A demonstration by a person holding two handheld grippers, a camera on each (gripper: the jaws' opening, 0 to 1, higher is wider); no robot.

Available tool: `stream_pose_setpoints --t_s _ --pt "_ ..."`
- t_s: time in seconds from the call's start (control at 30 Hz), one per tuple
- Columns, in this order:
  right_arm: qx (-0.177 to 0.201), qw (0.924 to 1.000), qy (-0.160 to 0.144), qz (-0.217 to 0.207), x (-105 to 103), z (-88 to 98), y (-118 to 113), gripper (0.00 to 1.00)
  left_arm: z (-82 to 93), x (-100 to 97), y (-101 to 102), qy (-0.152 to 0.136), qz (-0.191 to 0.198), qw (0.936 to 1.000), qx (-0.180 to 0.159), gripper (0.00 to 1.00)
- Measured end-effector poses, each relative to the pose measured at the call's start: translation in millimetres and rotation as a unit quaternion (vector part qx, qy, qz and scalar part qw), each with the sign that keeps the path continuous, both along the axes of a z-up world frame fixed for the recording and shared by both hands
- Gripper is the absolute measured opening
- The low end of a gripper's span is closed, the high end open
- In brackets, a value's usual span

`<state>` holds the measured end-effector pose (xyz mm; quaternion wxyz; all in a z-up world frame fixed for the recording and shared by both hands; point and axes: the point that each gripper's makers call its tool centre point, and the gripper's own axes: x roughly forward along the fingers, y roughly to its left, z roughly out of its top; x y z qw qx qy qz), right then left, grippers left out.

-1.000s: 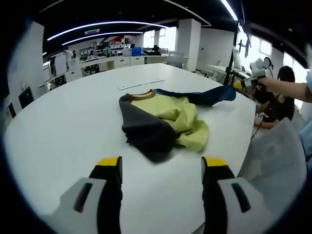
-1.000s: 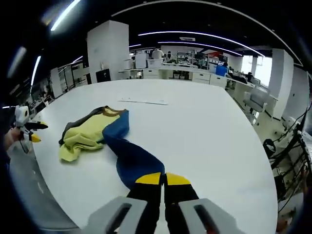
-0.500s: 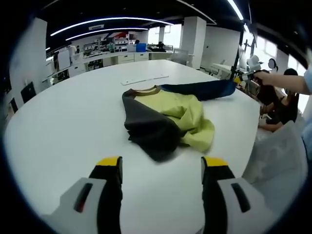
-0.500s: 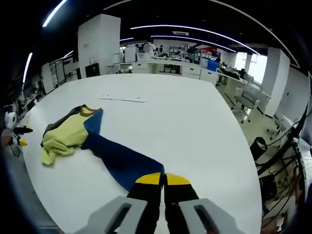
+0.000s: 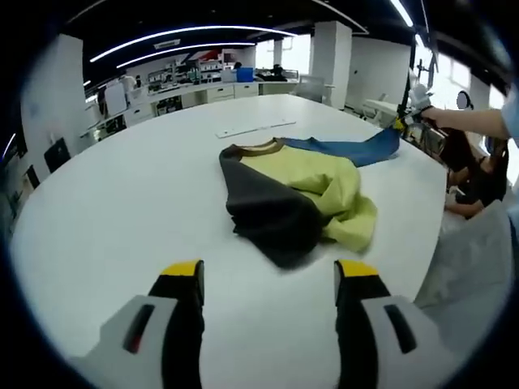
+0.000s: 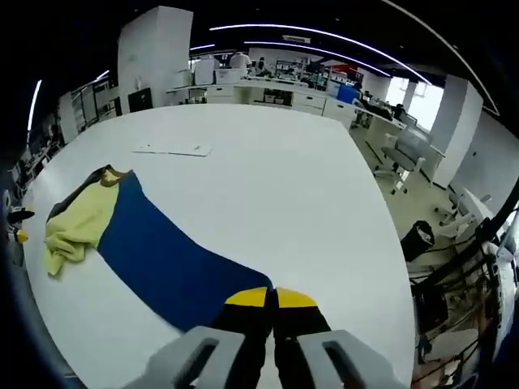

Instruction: Fold the garment on the visible template until the final outline fits inside the template.

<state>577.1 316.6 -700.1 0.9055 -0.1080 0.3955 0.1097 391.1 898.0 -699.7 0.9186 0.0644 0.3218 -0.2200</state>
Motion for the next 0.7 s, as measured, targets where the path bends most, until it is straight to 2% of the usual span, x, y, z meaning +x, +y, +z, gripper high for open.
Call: stream_pose_setpoints --t_s 0.07,0.13,0.2,0.3,0.43,0.6,0.7 --pt "-0.012 0.9997 0.022 -0.009 3.5 -10.1 -9.6 0.0 -2.2 0.6 -0.6 0.003 0.001 1.0 0.001 0.62" --pt "-0.011 0.9995 0.027 -0.008 8.1 -15.8 -14.3 0.0 -4.3 0.7 -2.1 0.006 0.0 1.0 0.0 0.62" --pt "-0.017 0.9981 0.056 -0.021 3.6 -25.4 -21.5 0.0 -7.0 0.4 -3.4 0.011 0.0 0.9999 0.0 0.62" --pt "-0.02 0.9971 0.068 -0.026 3.2 -36.3 -27.1 0.0 -10.0 0.1 -3.9 0.016 0.001 0.9999 0.0 0.62" --pt "-0.019 0.9975 0.064 -0.024 8.9 -42.0 -25.2 0.0 -9.9 0.7 -3.9 0.015 0.003 0.9999 0.001 0.62" --pt "-0.008 0.9991 0.038 -0.014 32.0 -36.6 -14.6 0.0 -8.2 3.0 -3.5 0.012 0.009 0.9999 -0.004 0.62" --pt "-0.015 0.9991 0.039 -0.006 37.1 -39.6 -8.5 0.0 -8.5 2.9 -4.0 0.013 0.009 0.9999 -0.003 0.62"
